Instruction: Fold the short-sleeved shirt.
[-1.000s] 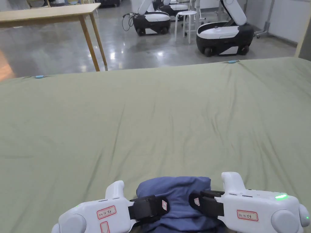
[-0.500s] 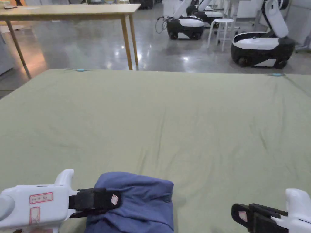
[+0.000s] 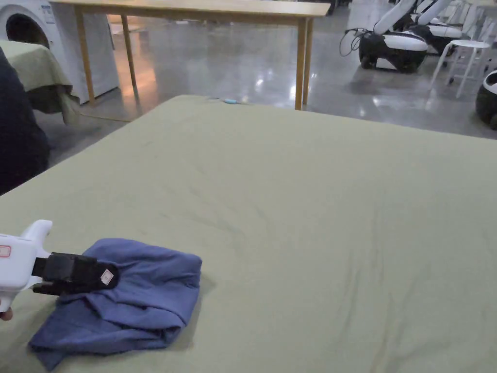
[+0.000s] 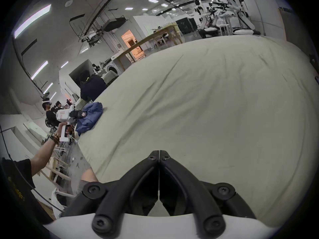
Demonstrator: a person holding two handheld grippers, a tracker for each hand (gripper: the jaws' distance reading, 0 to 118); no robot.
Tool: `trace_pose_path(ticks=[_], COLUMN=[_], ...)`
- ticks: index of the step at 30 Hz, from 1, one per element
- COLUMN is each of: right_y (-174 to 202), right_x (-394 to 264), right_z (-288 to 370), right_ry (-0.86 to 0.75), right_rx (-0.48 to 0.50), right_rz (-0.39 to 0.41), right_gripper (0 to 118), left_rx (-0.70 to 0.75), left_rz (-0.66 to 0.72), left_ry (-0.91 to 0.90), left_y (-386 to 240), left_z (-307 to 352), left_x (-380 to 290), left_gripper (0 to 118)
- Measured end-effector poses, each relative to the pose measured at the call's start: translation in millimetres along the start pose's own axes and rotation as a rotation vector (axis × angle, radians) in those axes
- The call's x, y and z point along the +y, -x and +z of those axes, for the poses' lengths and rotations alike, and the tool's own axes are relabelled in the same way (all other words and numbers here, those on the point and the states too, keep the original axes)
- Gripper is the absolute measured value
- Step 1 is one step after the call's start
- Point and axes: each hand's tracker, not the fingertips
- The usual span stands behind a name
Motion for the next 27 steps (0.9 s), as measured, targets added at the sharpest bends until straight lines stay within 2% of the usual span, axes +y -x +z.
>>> trace_pose_path(ticks=[1, 2, 3, 4, 9, 12, 15, 17, 20, 21, 22, 24, 27], right_y=[1, 1, 1, 1, 3, 4, 5, 3, -3, -3, -4, -5, -11], right_x=[1, 1, 3, 4, 8, 9, 8, 6, 2, 1, 0, -5, -14], right_z=[0, 2, 3, 5, 14, 25, 37, 50, 71, 79, 87, 105, 132], right_ry=[0.001, -0.003, -0.006, -0.010, -0.038, -0.067, -0.097, -0.119, -0.154, -0.163, -0.171, -0.187, -0.223], right_rx=[-0.001, -0.001, 0.003, 0.005, 0.003, 0.024, 0.036, 0.051, 0.063, 0.046, 0.014, -0.043, -0.071], right_rz=[0.001, 0.002, 0.003, 0.003, 0.023, 0.030, 0.051, 0.057, 0.063, 0.080, 0.109, 0.150, 0.144], right_gripper=[1, 1, 1, 1, 1, 1, 1, 1, 1, 1, 1, 1, 1], left_rx=[-0.014, -0.005, 0.008, 0.038, 0.057, 0.163, 0.163, 0.172, 0.187, 0.189, 0.195, 0.230, 0.226], left_rz=[-0.001, -0.021, -0.046, -0.056, -0.018, 0.009, -0.035, -0.111, -0.175, -0.187, -0.222, -0.244, -0.305], left_ry=[-0.001, -0.014, -0.029, -0.034, -0.059, -0.181, -0.283, -0.368, -0.524, -0.568, -0.599, -0.611, -0.640], left_y=[-2, -10, -14, -15, -24, -72, -110, -161, -229, -252, -278, -323, -375], left_z=[-2, -5, -6, -8, 21, 53, 79, 87, 84, 75, 62, 33, -7], left_x=[-2, -6, -6, -6, 1, -12, -29, -54, -94, -109, -126, -153, -190], left_gripper=[49, 66, 98, 116, 118, 118, 117, 105, 58, 34, 19, 14, 5])
